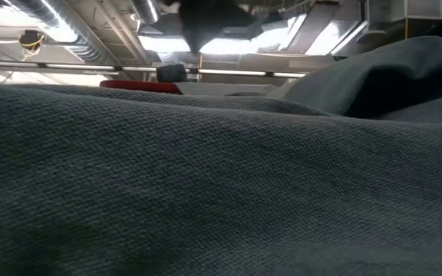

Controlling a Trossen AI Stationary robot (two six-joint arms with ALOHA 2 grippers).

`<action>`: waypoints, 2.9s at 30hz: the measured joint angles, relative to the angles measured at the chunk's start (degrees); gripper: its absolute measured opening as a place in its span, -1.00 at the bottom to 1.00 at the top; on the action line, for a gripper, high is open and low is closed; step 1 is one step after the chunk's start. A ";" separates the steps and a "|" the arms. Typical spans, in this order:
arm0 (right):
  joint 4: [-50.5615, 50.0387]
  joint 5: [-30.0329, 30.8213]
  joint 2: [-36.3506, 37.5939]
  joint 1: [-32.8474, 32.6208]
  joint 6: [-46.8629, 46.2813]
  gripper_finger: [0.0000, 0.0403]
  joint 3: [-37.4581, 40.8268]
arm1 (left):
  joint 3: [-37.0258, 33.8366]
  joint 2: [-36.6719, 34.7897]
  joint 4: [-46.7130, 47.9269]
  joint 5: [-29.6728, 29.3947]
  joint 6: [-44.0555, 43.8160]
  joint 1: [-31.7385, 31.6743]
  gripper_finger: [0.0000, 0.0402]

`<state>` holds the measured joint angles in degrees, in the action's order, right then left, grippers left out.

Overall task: Fold laundry
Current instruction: Remove the blue pants from the laundry bin

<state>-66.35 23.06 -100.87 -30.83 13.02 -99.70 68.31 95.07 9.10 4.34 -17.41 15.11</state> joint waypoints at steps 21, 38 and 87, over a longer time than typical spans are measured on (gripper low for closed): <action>5.57 -16.99 -6.99 24.86 8.54 -0.26 0.07 | 0.00 -4.30 17.58 -4.55 -0.37 3.16 -0.25; 6.39 -22.93 -10.83 27.47 5.29 -0.26 0.07 | 0.00 -4.30 17.45 -6.92 0.04 6.01 -0.25; -4.17 -27.73 -7.59 17.14 5.28 -0.98 -2.06 | -6.22 -4.26 15.55 -9.44 -1.84 1.55 -0.25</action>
<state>-70.52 -4.67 -108.45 -13.69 18.31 -101.76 62.10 90.81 24.65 -5.10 -19.25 16.66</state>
